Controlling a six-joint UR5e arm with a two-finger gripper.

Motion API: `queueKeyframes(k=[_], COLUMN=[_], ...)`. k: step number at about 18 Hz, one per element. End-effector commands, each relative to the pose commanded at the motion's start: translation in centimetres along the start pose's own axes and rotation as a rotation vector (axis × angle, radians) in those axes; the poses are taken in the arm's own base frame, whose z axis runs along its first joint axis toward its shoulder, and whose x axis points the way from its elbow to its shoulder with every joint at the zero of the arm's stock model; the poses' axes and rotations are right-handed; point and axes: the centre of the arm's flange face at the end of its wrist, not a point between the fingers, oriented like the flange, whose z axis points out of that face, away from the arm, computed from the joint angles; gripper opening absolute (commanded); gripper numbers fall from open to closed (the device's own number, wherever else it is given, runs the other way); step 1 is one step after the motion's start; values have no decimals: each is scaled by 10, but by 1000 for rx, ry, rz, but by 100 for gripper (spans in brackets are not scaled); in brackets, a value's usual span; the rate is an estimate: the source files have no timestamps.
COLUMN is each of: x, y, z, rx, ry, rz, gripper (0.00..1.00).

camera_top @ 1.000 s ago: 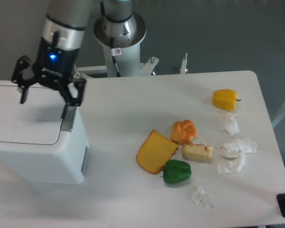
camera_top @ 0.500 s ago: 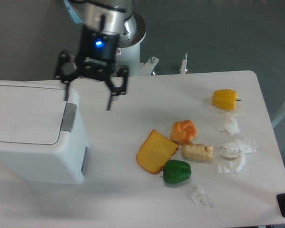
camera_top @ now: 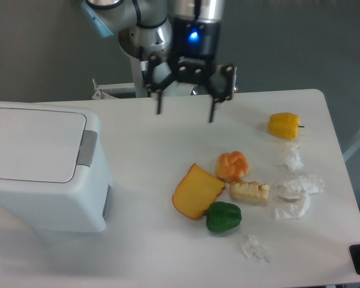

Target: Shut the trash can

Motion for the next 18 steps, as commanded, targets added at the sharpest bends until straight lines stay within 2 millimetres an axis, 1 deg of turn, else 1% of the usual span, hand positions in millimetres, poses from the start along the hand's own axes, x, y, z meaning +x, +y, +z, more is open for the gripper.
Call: queueKeyframes(k=[3, 6, 8, 10, 11, 13, 15, 17, 18], x=[-25, -45, -60, -80, -86, -95, -99, -100, -98], y=[40, 69, 90, 115, 125, 139, 150, 156, 154], z=[-13, -27, -34, -40, -42, -45, -48, -49, -50], rx=[-56, -93, -154, -181, -190, -204, -209, -210, -205], ry=[2, -12, -36, -45, -40, -33, -18, -2, 0], rz=[124, 209, 255, 305, 346, 408, 416, 426, 428], gripper=[100, 100, 100, 100, 100, 100, 100, 100, 100])
